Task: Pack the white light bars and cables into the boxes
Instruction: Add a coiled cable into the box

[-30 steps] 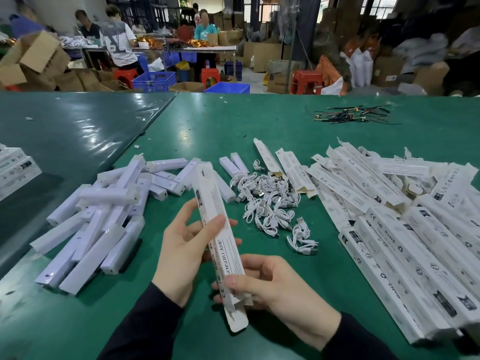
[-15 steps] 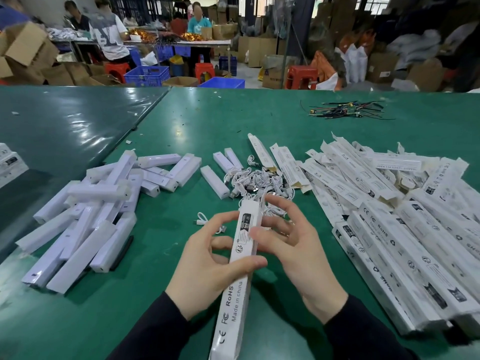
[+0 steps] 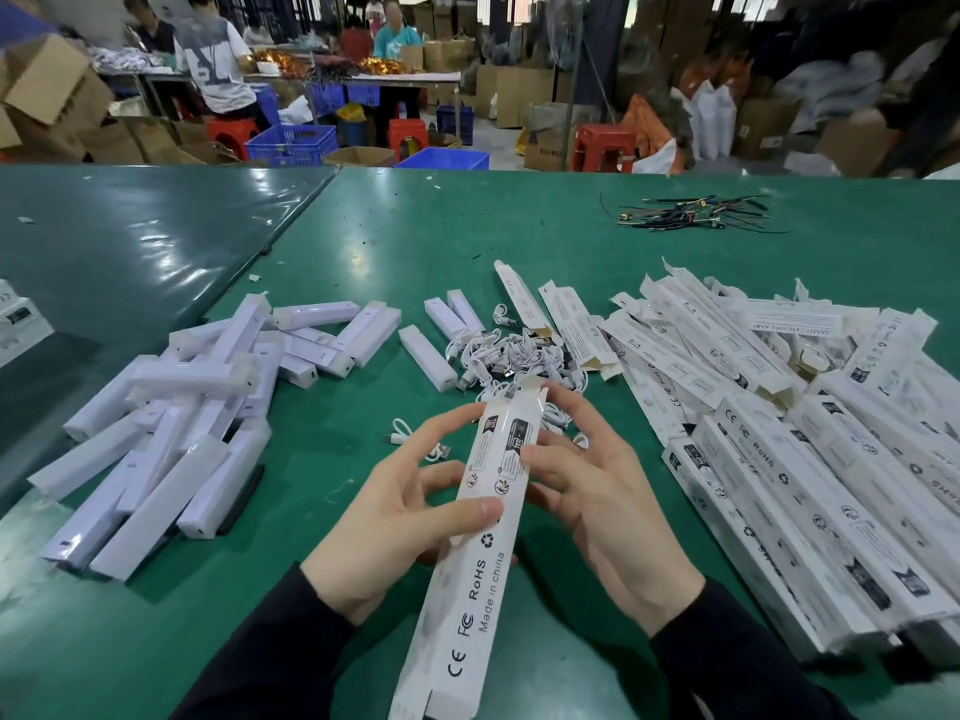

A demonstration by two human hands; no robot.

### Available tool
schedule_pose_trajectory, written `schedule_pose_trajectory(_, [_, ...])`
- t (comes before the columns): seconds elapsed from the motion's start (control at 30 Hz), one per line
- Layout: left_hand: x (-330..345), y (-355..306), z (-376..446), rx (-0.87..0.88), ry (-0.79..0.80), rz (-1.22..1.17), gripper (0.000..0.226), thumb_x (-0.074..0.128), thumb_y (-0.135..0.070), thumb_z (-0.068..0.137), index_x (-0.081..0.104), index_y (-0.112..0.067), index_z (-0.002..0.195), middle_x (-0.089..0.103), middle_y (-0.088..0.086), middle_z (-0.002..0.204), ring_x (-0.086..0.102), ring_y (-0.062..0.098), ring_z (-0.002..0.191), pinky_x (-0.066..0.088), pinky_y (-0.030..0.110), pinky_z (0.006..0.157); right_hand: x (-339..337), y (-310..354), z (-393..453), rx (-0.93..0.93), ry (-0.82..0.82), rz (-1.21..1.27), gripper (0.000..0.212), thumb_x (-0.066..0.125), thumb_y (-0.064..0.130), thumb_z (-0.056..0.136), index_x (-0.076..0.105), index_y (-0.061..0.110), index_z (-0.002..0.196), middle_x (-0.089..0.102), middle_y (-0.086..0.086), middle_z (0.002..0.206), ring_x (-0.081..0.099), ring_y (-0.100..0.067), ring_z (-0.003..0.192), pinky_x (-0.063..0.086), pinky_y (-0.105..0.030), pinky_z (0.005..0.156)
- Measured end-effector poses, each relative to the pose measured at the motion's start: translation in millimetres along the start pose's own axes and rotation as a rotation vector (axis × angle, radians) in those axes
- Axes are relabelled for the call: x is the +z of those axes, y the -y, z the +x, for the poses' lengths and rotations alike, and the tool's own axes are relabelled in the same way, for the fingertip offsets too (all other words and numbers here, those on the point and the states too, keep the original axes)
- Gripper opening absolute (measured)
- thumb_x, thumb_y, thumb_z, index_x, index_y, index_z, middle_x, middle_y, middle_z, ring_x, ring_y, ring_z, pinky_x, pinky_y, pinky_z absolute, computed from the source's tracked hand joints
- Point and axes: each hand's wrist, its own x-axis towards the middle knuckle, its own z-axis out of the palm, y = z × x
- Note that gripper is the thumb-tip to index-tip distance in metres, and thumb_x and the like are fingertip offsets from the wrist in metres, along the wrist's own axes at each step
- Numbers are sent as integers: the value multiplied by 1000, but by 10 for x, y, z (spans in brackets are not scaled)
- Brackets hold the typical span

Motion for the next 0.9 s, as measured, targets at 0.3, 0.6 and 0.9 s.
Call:
schedule_pose_trajectory(0.3, [-36,11,9,32,193,-93,80,75,-2,73,47,-48,132,63,29,119,63,40,99,58,53,72,14,-15,-17,-66,4,-54,35,54,-8,92,58,14,119,73,-15,98,69,-20,84,55,-26,68])
schedule_pose_trajectory(0.6, [68,58,-8,50,183,-20,90,75,-18,71,28,-41,144,70,16,101,65,17,69,56,35,60,56,-22,-34,-71,-30,-131,45,75,-2,79,54,17,113,73,-14,96,69,-23,77,56,-25,70])
schedule_pose_trajectory(0.9, [47,19,-24,77,233,65,84,73,-21,74,25,-39,140,66,-7,77,55,8,60,49,22,57,84,8,-54,-50,54,-110,41,69,-9,81,57,10,115,75,-8,101,72,-22,77,56,-25,75])
